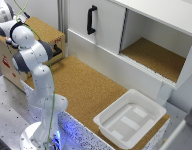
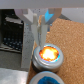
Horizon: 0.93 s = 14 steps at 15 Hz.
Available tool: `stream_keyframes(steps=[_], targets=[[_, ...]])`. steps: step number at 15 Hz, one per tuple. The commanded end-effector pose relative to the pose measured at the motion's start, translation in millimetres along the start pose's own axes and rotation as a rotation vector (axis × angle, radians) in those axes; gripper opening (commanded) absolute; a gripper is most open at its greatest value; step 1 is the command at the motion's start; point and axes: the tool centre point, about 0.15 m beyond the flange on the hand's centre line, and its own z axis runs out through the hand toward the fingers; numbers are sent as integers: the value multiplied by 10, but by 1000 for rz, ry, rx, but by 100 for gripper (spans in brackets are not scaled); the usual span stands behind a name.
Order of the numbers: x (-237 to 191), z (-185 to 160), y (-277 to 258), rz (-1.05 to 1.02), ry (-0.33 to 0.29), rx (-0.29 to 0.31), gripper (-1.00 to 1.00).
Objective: Push down the red button to turn off the red light
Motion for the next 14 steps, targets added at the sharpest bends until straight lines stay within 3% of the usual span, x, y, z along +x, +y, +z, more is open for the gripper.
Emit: stream_keyframes(steps=[1,10,14], targets=[[413,141,119,-4,-189,4,-100],[242,563,208,25,-259,-3,-100],[261,400,161,37,-227,31,-100]])
